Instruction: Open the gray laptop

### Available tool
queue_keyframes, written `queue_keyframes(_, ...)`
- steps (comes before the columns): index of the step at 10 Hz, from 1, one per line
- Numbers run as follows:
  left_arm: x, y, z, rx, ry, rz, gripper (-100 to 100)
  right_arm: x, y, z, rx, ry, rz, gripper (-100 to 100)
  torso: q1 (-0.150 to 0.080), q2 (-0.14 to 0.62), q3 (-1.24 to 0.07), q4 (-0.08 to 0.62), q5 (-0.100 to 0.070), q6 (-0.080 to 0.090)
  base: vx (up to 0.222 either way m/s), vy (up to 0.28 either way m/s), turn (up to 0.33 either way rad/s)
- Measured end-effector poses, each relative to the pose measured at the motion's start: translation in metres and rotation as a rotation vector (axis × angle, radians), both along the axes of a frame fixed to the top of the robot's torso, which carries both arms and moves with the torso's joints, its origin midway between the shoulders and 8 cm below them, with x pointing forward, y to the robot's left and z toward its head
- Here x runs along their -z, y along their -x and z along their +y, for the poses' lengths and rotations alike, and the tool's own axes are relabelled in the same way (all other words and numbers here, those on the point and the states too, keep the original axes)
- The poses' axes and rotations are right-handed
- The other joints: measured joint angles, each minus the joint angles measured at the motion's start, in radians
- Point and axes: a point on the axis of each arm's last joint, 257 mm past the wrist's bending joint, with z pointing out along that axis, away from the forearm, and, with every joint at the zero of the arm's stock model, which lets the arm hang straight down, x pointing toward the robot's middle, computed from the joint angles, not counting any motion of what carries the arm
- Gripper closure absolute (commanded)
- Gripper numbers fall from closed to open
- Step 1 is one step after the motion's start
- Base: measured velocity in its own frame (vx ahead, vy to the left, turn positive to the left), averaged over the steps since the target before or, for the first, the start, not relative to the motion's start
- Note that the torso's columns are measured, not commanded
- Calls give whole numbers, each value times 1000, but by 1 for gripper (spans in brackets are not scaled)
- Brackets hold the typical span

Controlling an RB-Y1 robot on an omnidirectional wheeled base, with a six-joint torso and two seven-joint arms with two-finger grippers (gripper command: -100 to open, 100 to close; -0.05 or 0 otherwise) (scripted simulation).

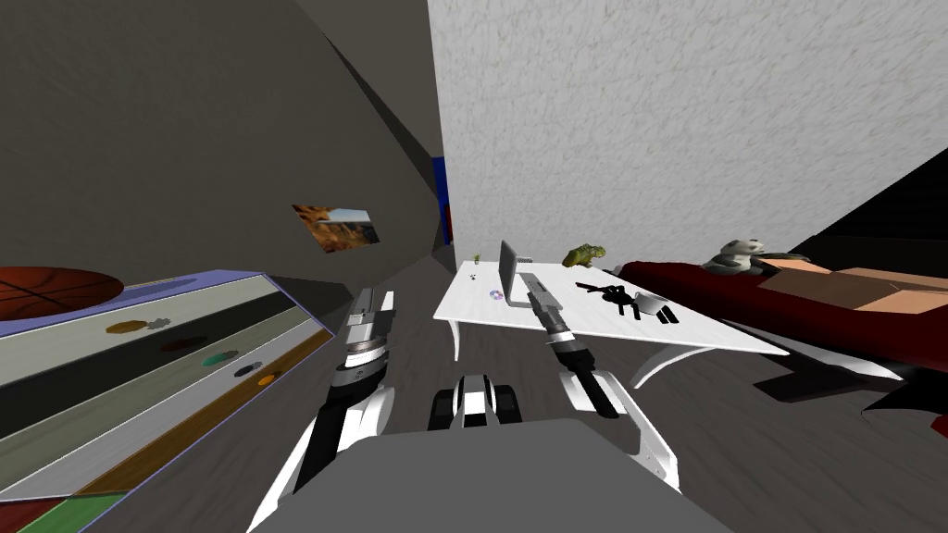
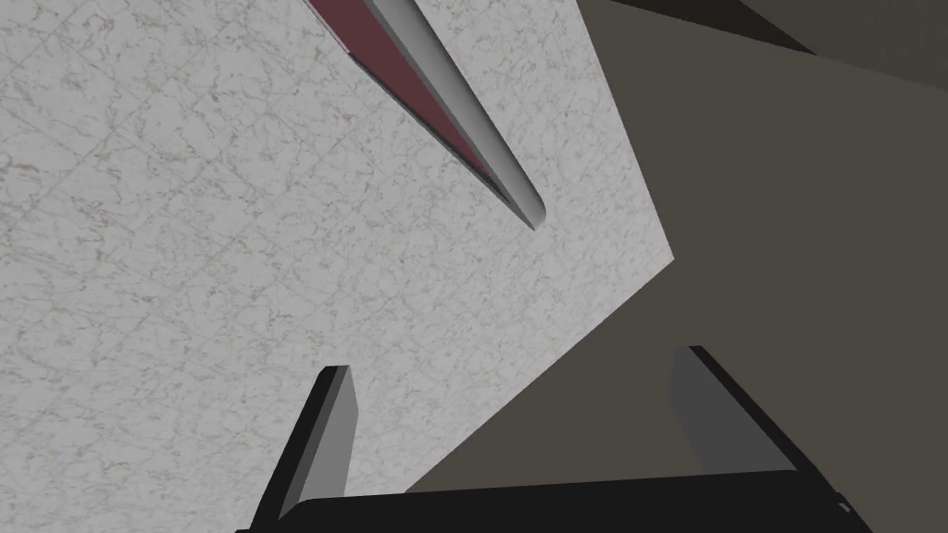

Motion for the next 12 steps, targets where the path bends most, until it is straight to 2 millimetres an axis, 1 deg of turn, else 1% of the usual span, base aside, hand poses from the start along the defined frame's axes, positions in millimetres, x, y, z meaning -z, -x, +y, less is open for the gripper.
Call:
queue_keyframes(1,0,0,0,0,0,0,0,8,-6,-4,17,39,18,-100,0,0,0,0,0,0,62,88,-19)
queue_keyframes(6,0,0,0,0,0,0,0,39,-18,-19,94,224,98,-100,0,1,0,0,0,0,47,87,-23)
queue_keyframes(12,0,0,0,0,0,0,0,74,-31,-47,182,489,196,-100,1,1,1,0,0,0,57,91,-26)
